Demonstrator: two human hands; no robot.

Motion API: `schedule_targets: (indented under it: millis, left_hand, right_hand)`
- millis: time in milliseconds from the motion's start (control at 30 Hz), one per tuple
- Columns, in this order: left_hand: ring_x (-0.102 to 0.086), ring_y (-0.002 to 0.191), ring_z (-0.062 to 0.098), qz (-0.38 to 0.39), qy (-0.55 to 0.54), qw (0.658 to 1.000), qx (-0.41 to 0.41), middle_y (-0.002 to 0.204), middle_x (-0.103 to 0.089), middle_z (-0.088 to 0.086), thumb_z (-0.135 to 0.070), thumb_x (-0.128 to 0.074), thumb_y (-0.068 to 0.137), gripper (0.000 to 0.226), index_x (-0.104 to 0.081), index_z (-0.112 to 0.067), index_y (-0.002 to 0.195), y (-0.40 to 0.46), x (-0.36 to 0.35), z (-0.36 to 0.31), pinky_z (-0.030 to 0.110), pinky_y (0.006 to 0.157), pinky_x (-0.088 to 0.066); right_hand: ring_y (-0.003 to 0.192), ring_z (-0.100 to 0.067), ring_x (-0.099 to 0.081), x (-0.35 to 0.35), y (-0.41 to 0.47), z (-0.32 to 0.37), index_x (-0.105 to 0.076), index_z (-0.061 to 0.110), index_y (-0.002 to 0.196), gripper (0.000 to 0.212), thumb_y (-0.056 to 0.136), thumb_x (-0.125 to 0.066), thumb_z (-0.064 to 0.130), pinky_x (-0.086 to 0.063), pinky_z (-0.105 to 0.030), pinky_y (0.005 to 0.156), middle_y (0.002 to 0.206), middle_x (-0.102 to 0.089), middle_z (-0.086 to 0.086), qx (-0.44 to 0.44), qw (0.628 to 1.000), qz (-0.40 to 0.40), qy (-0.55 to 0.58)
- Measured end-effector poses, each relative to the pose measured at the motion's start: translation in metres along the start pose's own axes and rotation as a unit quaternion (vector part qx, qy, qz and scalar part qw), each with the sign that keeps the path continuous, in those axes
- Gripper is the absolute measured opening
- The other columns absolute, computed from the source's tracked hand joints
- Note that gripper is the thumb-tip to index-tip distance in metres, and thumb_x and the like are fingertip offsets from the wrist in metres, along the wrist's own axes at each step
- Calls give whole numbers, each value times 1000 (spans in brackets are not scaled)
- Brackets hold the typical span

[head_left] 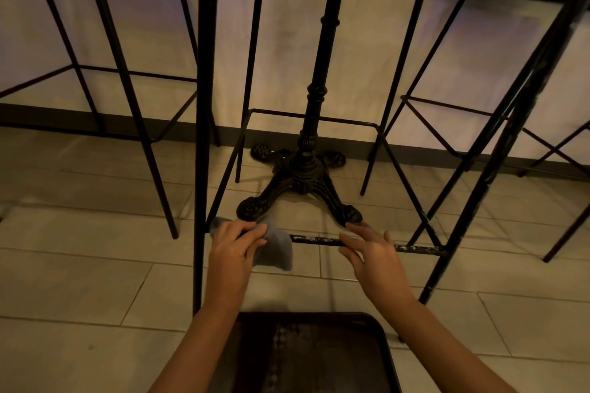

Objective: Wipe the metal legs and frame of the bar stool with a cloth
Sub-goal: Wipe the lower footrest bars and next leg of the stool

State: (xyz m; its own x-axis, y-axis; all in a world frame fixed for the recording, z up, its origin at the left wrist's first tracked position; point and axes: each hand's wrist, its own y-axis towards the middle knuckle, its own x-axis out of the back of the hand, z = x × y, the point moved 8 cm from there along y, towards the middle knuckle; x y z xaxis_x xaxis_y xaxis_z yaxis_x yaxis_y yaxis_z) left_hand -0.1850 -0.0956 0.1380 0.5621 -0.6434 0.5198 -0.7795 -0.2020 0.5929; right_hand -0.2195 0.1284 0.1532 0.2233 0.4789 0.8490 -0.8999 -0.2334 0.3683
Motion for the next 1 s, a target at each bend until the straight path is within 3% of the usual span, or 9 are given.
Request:
schedule_targets:
  millis: [200, 333, 533, 833, 1000]
  left_hand:
    - [-51, 90, 13, 14, -20, 1000, -13, 94, -61, 4, -4, -71, 72, 28, -70, -11, 99, -2, -23, -23, 26, 81, -44]
    - [-47, 88, 8, 16, -9, 999, -45, 90, -63, 4, -5, -71, 73, 25, -71, -11, 97, 1, -14, -21, 15, 84, -38]
    - [-50, 87, 13, 8, -15, 1000, -11, 89, -62, 1, -6, -72, 72, 26, -71, -11, 98, 0, -17, -15, 24, 79, -44]
    - [-47, 86, 10, 38, -26, 999, -25, 88, -61, 2, -9, -73, 72, 25, -71, -13, 97, -2, -48, -39, 25, 79, -42]
    - [-46, 85, 7, 43, -16, 997, -56, 87, -62, 1, -31, -55, 80, 29, -71, -14, 97, 4, -33, -34, 23, 79, -41]
  right_hand:
    - [126, -32, -44, 2, 1, 1, -69, 12, 105, 23, 83, -65, 14, -20, -55, 107, 123, -60, -10, 10, 1000, -3, -2]
    - [127, -32, -43, 1, 3, 2, -70, 12, 103, 21, 83, -65, 14, -21, -57, 107, 123, -60, -11, 8, 1000, 1, 2]
    - [135, -26, -31, 1, 4, 3, -66, 16, 111, 25, 88, -59, 20, -12, -50, 112, 132, -53, -6, -4, 1000, 15, -4]
    - [131, -31, -37, 3, 6, 3, -71, 16, 102, 20, 83, -65, 16, -20, -56, 107, 127, -58, -8, 9, 1000, 10, -8]
    - [133, -30, -34, 4, 6, 5, -70, 16, 104, 20, 85, -63, 18, -18, -56, 109, 130, -55, -7, 9, 1000, 11, -8]
